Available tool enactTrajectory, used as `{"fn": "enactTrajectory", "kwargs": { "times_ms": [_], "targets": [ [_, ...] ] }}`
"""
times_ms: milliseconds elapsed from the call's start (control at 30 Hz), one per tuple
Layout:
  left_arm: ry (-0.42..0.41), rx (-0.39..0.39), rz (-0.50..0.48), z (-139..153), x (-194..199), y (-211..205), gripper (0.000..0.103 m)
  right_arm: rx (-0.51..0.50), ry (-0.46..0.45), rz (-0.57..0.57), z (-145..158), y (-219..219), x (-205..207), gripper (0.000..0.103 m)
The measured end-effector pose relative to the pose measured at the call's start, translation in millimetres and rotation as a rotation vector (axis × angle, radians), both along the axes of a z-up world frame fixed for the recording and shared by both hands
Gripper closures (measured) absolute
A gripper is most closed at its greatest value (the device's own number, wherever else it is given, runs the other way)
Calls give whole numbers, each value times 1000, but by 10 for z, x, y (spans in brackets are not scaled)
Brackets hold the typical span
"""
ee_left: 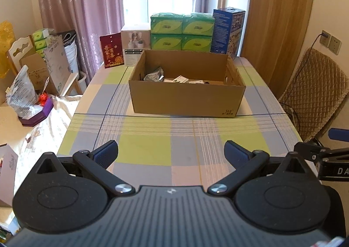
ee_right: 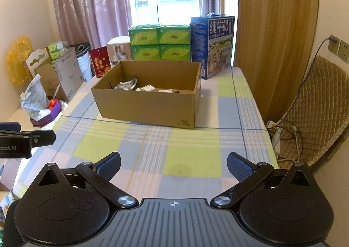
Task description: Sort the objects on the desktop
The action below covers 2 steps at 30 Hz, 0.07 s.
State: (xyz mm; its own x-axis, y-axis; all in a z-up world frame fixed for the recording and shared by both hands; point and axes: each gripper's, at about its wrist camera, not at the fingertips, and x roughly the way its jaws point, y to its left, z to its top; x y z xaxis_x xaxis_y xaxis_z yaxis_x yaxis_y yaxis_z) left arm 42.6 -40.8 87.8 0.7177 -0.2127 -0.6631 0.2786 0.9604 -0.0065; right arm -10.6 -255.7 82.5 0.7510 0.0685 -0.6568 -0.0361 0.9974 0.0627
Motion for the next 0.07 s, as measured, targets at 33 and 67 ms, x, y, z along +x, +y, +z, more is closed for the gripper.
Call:
{"fn": "enactTrajectory", "kwargs": {
  "times_ms": [33, 67],
  "targets": [
    [-8, -2, -5, 3, -15, 6, 1, -2, -1, -1, -4, 5, -7, 2],
    [-15, -3, -11, 7, -30, 5, 1, -5, -2, -1, -11, 14, -16, 2]
  ]
}}
